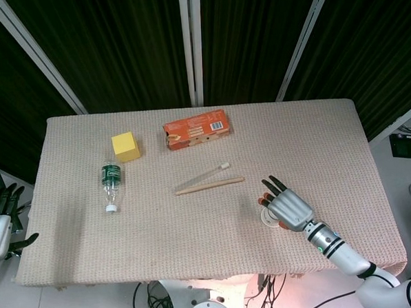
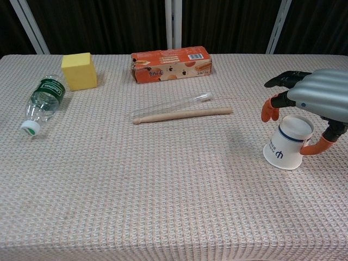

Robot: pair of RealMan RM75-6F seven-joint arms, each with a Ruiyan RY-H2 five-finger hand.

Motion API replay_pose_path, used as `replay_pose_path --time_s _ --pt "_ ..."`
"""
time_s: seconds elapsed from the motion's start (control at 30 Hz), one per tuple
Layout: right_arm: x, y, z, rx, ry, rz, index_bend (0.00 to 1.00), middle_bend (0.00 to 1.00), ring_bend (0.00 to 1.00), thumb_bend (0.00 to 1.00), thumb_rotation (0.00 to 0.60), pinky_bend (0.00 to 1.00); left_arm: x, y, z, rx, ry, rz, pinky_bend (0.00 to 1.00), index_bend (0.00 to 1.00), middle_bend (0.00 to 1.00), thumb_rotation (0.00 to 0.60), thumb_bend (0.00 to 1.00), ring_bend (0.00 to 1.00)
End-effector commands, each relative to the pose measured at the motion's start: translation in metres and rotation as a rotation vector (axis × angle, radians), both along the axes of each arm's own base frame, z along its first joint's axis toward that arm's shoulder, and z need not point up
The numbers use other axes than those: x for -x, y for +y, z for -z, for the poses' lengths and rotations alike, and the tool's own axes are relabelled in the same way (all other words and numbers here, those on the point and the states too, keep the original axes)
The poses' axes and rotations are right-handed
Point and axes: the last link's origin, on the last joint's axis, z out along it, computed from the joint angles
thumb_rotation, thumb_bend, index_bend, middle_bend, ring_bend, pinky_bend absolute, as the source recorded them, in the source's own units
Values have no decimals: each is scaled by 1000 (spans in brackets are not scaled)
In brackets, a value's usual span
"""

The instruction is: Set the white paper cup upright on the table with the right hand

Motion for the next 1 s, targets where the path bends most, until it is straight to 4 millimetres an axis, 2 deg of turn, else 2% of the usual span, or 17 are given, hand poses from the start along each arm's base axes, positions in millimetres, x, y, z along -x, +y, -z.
replay_pose_path --time_s 0.03,0.2,0.33,0.47,0.63,0.77,1.0 --pt "0 0 0 7 1 -6 416 413 50 64 600 0 0 0 0 1 0 0 0 0 0 600 33 0" --pt "1 1 -2 21 -8 -15 526 492 96 81 600 0 0 0 0 4 -2 -2 0 0 0 600 33 0" --pt "4 0 -7 42 -49 4 548 510 110 84 600 0 0 0 0 5 -3 -1 0 0 0 600 33 0" --pt "16 -7 -19 92 -234 87 577 531 140 85 600 0 1 0 0 5 -3 -5 0 0 0 600 33 0" --pt "42 -23 -30 116 -589 241 593 545 160 85 600 2 0 0 2 11 3 -1 0 0 0 600 33 0" --pt "60 -26 -25 23 -895 386 594 546 159 85 600 22 -1 1 3 10 4 2 0 0 0 600 32 0" --pt "85 -30 -12 -146 -1233 624 596 546 159 85 600 56 -1 2 4 12 1 3 0 0 0 600 33 0"
